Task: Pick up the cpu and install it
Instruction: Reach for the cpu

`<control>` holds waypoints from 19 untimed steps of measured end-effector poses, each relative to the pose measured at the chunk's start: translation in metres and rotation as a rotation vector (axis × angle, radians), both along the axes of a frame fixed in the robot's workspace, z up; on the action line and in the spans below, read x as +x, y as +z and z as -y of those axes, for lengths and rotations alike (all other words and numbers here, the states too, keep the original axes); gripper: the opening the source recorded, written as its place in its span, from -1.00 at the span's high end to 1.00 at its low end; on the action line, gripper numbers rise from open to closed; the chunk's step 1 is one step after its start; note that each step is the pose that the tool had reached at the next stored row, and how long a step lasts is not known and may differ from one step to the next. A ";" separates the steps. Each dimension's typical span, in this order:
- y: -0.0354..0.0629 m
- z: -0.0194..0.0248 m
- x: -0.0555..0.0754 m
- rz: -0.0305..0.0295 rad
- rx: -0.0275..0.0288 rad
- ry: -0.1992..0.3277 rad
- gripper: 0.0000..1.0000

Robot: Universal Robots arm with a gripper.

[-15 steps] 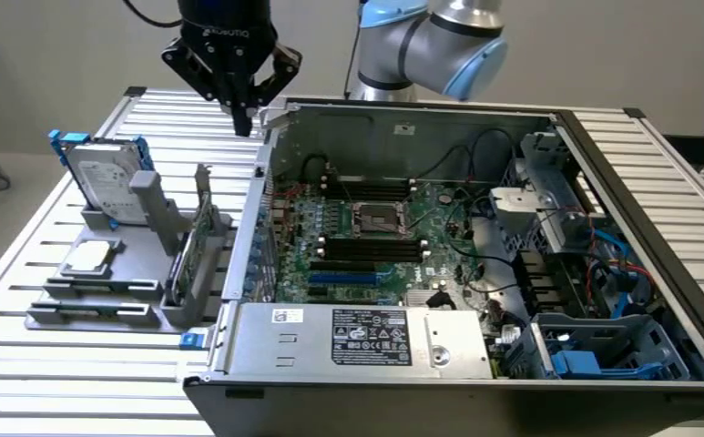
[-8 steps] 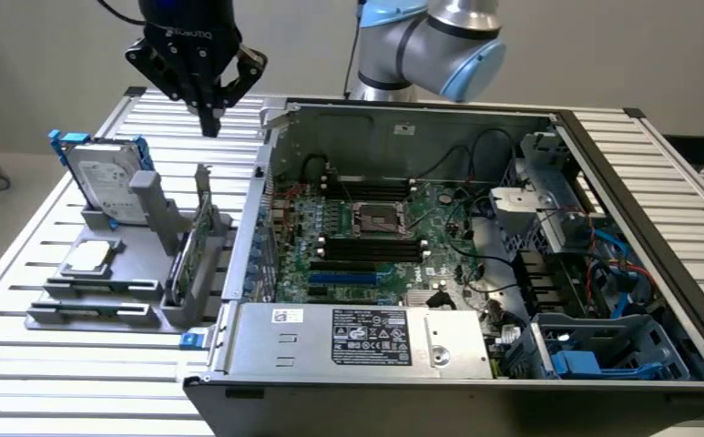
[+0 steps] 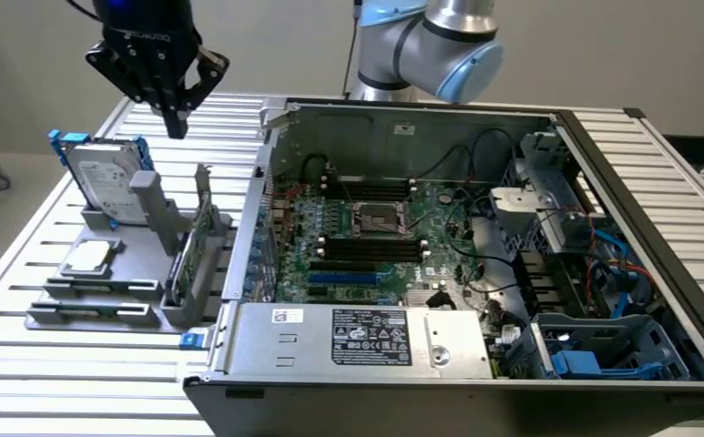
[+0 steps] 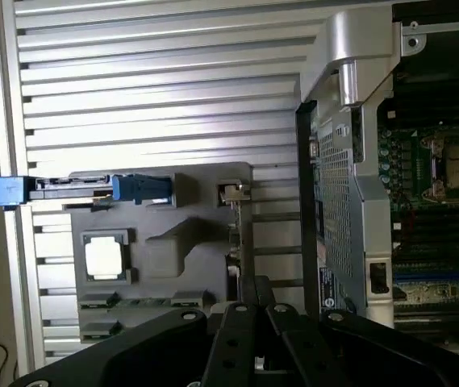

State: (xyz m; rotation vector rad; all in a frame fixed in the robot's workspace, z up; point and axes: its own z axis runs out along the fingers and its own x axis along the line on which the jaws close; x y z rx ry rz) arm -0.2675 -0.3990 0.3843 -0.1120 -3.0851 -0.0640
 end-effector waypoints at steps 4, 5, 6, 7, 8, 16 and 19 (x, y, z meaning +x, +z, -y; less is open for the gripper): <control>-0.0024 0.0000 -0.018 0.0000 -0.0049 0.000 0.79; -0.0031 0.0000 -0.023 0.0000 -0.0063 0.000 0.79; -0.0037 0.0000 -0.027 0.0001 -0.0078 0.000 0.79; -0.0044 0.0000 -0.032 0.0000 -0.0095 0.000 0.79; -0.0050 0.0000 -0.036 0.0000 -0.0114 0.000 0.79; -0.0098 -0.0001 -0.073 -0.0001 -0.0252 0.000 0.79; -0.0119 -0.0002 -0.086 -0.0006 -0.0280 0.000 0.79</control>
